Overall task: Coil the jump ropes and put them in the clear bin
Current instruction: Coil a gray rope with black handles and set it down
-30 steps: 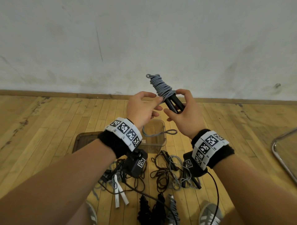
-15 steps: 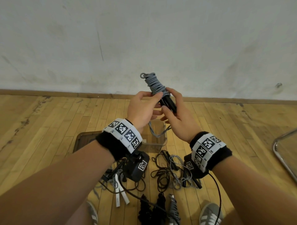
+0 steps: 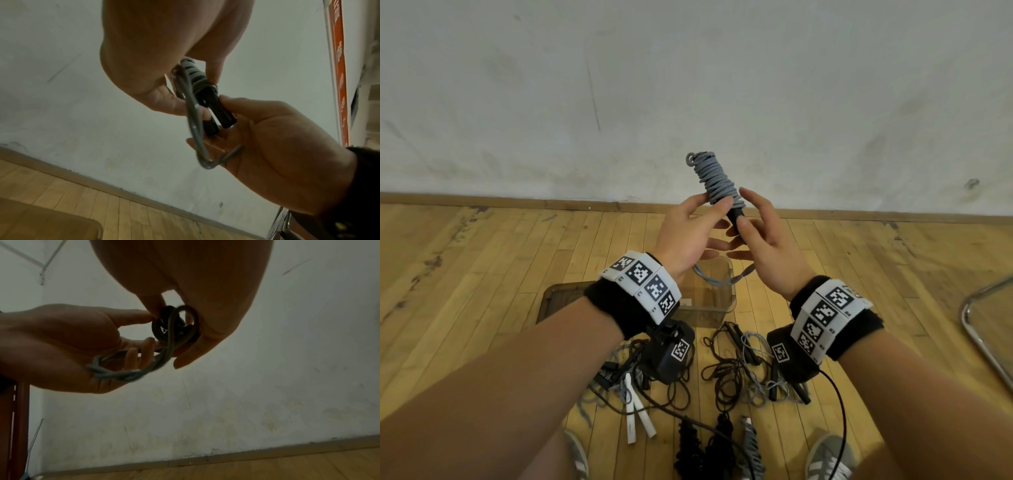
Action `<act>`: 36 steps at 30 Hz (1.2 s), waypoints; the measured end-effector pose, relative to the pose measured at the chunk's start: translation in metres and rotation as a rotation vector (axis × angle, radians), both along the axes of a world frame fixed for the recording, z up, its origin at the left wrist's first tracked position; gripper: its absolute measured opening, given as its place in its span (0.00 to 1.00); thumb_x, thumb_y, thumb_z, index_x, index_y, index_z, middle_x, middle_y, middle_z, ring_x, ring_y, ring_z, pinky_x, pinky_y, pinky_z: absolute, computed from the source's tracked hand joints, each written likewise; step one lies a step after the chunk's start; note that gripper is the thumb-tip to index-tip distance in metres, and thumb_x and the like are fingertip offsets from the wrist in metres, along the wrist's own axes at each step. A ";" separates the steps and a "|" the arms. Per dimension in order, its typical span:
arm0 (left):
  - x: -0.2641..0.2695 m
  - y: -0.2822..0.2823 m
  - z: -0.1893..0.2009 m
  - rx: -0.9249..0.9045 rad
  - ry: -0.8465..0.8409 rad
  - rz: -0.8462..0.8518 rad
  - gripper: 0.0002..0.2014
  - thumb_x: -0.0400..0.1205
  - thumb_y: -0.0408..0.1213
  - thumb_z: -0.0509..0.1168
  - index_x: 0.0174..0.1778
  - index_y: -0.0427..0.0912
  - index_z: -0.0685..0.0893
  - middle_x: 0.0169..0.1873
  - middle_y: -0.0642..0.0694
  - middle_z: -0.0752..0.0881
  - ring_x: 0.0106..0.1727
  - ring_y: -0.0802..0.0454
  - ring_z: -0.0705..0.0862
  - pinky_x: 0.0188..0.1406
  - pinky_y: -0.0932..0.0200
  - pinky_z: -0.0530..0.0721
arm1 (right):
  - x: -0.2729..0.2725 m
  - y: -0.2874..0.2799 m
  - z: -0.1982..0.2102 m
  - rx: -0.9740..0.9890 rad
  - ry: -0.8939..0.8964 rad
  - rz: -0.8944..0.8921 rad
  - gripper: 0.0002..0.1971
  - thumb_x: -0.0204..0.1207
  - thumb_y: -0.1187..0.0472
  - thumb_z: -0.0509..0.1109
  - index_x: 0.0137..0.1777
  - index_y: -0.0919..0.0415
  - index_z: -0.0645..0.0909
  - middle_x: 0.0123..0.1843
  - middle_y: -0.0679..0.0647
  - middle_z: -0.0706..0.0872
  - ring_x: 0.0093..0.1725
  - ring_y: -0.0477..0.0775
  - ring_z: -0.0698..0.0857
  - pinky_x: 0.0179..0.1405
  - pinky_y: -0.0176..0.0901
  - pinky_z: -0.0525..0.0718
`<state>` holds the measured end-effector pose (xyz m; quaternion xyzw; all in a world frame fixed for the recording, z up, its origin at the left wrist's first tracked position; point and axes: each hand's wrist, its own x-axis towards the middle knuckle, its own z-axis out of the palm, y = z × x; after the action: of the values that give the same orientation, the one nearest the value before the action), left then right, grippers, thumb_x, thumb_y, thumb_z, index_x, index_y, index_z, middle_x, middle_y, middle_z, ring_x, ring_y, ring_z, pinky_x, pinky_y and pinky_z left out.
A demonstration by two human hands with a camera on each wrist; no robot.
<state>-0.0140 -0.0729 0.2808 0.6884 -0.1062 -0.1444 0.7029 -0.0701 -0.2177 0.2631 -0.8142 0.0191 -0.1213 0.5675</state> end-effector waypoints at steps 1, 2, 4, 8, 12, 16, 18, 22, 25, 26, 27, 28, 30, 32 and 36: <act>0.001 0.000 0.000 -0.002 0.010 0.006 0.20 0.85 0.55 0.70 0.70 0.54 0.83 0.50 0.46 0.93 0.39 0.49 0.94 0.38 0.56 0.87 | 0.000 -0.001 -0.001 -0.033 -0.007 -0.010 0.26 0.91 0.57 0.61 0.87 0.48 0.61 0.57 0.58 0.88 0.52 0.56 0.90 0.58 0.58 0.91; 0.001 0.000 -0.001 -0.007 0.022 0.018 0.20 0.84 0.54 0.71 0.70 0.52 0.84 0.49 0.45 0.92 0.37 0.50 0.93 0.36 0.58 0.86 | 0.001 -0.002 -0.001 -0.069 -0.018 -0.026 0.27 0.90 0.57 0.62 0.87 0.49 0.61 0.57 0.54 0.88 0.52 0.54 0.90 0.59 0.58 0.90; 0.003 0.000 -0.003 -0.012 0.031 0.051 0.20 0.83 0.51 0.73 0.69 0.48 0.84 0.45 0.45 0.91 0.32 0.53 0.90 0.31 0.61 0.84 | 0.001 -0.004 -0.003 -0.134 -0.045 -0.051 0.30 0.88 0.57 0.65 0.88 0.50 0.60 0.57 0.48 0.86 0.55 0.52 0.88 0.63 0.60 0.88; 0.006 -0.001 -0.006 0.016 -0.009 0.073 0.17 0.83 0.47 0.74 0.66 0.48 0.84 0.43 0.48 0.90 0.28 0.58 0.86 0.28 0.64 0.80 | -0.001 -0.004 -0.001 -0.235 -0.043 -0.081 0.33 0.86 0.56 0.69 0.89 0.53 0.60 0.64 0.45 0.83 0.62 0.45 0.83 0.66 0.34 0.81; 0.003 -0.003 -0.007 0.102 -0.130 0.063 0.24 0.78 0.53 0.78 0.66 0.50 0.81 0.46 0.50 0.92 0.28 0.58 0.88 0.29 0.66 0.81 | -0.001 -0.002 0.002 -0.279 -0.037 -0.128 0.37 0.84 0.56 0.73 0.89 0.56 0.61 0.71 0.49 0.82 0.62 0.40 0.81 0.50 0.11 0.74; 0.006 -0.003 -0.009 0.149 -0.192 0.082 0.26 0.76 0.52 0.80 0.66 0.50 0.80 0.47 0.51 0.92 0.29 0.56 0.89 0.36 0.58 0.88 | 0.003 -0.001 0.002 -0.290 -0.047 -0.150 0.37 0.80 0.52 0.77 0.87 0.53 0.65 0.66 0.49 0.84 0.60 0.41 0.84 0.52 0.18 0.79; 0.007 -0.003 -0.010 0.144 -0.191 0.085 0.23 0.77 0.53 0.79 0.65 0.52 0.80 0.44 0.49 0.93 0.30 0.56 0.89 0.41 0.58 0.90 | 0.004 -0.001 0.000 -0.303 -0.056 -0.142 0.36 0.79 0.52 0.78 0.85 0.53 0.68 0.67 0.50 0.84 0.62 0.45 0.85 0.60 0.33 0.84; 0.007 -0.003 -0.010 0.093 -0.159 0.051 0.24 0.79 0.51 0.77 0.69 0.50 0.83 0.41 0.49 0.94 0.30 0.57 0.88 0.39 0.62 0.86 | 0.001 0.001 0.004 -0.262 -0.039 -0.131 0.32 0.78 0.56 0.78 0.80 0.52 0.69 0.56 0.46 0.84 0.53 0.41 0.86 0.50 0.27 0.84; 0.005 -0.003 -0.006 0.064 -0.147 -0.006 0.22 0.81 0.49 0.76 0.70 0.51 0.83 0.38 0.51 0.93 0.29 0.60 0.86 0.30 0.71 0.79 | -0.003 0.000 0.008 -0.027 -0.003 -0.048 0.31 0.81 0.62 0.75 0.79 0.51 0.66 0.55 0.53 0.85 0.48 0.50 0.90 0.50 0.41 0.91; 0.005 -0.003 -0.006 0.055 -0.144 -0.019 0.21 0.81 0.48 0.76 0.69 0.52 0.84 0.38 0.50 0.93 0.29 0.60 0.85 0.30 0.72 0.78 | -0.003 -0.001 0.009 0.078 0.030 -0.012 0.30 0.83 0.63 0.72 0.81 0.51 0.64 0.56 0.57 0.87 0.47 0.54 0.91 0.49 0.47 0.92; 0.005 -0.003 -0.005 0.049 -0.142 -0.027 0.19 0.81 0.47 0.76 0.69 0.53 0.84 0.38 0.49 0.93 0.29 0.59 0.85 0.30 0.72 0.79 | -0.003 -0.002 0.008 0.147 0.064 0.021 0.30 0.85 0.63 0.70 0.83 0.51 0.62 0.57 0.58 0.88 0.46 0.56 0.93 0.49 0.50 0.93; 0.005 -0.003 -0.007 0.051 -0.139 -0.028 0.18 0.81 0.47 0.76 0.67 0.54 0.85 0.39 0.48 0.93 0.30 0.59 0.86 0.30 0.70 0.80 | -0.002 -0.003 0.007 0.158 0.084 0.048 0.30 0.87 0.63 0.67 0.85 0.51 0.61 0.56 0.58 0.90 0.47 0.57 0.93 0.50 0.52 0.93; 0.006 -0.003 -0.010 0.086 -0.115 -0.025 0.18 0.81 0.50 0.75 0.66 0.53 0.87 0.39 0.46 0.94 0.31 0.55 0.88 0.31 0.64 0.84 | -0.003 -0.003 0.003 0.057 0.074 0.061 0.30 0.88 0.63 0.66 0.86 0.51 0.60 0.56 0.56 0.91 0.48 0.57 0.94 0.50 0.53 0.93; 0.006 -0.003 -0.012 0.131 -0.079 -0.003 0.21 0.81 0.51 0.76 0.68 0.49 0.86 0.37 0.46 0.94 0.31 0.51 0.91 0.32 0.59 0.87 | -0.004 -0.003 0.000 -0.070 0.038 0.029 0.30 0.87 0.63 0.67 0.86 0.50 0.62 0.58 0.53 0.89 0.46 0.52 0.94 0.49 0.54 0.94; 0.008 -0.003 -0.014 0.153 -0.096 0.106 0.23 0.77 0.49 0.80 0.65 0.45 0.87 0.32 0.46 0.92 0.30 0.55 0.91 0.31 0.58 0.90 | -0.003 -0.007 -0.001 -0.256 -0.020 -0.007 0.30 0.88 0.65 0.63 0.85 0.44 0.60 0.53 0.47 0.87 0.41 0.48 0.91 0.42 0.54 0.93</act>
<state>-0.0058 -0.0759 0.2672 0.7509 -0.0917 -0.0818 0.6488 -0.0730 -0.2242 0.2621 -0.8785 0.0005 -0.1330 0.4588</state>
